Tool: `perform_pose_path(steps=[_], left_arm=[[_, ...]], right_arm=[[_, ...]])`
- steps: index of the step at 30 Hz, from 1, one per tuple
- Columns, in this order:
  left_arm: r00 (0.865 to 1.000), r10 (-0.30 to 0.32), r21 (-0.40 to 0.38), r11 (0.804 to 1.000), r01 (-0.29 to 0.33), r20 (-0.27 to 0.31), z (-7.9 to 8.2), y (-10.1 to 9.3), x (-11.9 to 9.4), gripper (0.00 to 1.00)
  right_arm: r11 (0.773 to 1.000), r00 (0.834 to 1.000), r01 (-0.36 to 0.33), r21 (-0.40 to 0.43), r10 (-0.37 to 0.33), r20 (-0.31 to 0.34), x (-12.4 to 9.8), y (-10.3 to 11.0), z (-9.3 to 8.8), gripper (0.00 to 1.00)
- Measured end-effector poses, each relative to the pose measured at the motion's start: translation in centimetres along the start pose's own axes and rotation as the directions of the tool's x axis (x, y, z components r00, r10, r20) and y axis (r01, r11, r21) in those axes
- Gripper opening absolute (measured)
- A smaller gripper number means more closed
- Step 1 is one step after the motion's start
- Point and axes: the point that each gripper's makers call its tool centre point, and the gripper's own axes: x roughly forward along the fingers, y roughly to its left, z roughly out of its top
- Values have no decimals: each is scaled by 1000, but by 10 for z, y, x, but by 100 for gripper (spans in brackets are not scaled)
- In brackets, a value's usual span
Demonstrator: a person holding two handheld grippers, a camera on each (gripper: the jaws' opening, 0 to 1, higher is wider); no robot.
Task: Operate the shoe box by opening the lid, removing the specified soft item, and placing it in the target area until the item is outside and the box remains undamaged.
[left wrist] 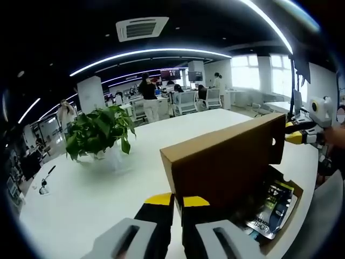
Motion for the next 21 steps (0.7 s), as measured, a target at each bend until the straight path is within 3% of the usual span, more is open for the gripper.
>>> perform_pose_path(steps=[4, 14, 21], left_arm=[[1000, -3, -1, 1000, 3, 1, 1, 1, 4, 3], [1000, -8, -8, 1000, 8, 0, 4, 4, 11, 3], [1000, -11, -10, 1000, 11, -4, 5, 5, 15, 3]], right_arm=[[1000, 1000, 18, 12, -17, -18, 1, -3, -9, 14], [999, 994, 40, 19, -37, -103, 0, 3, -52, 12], [999, 989, 46, 23, -42, -139, 2, 3, -66, 10]])
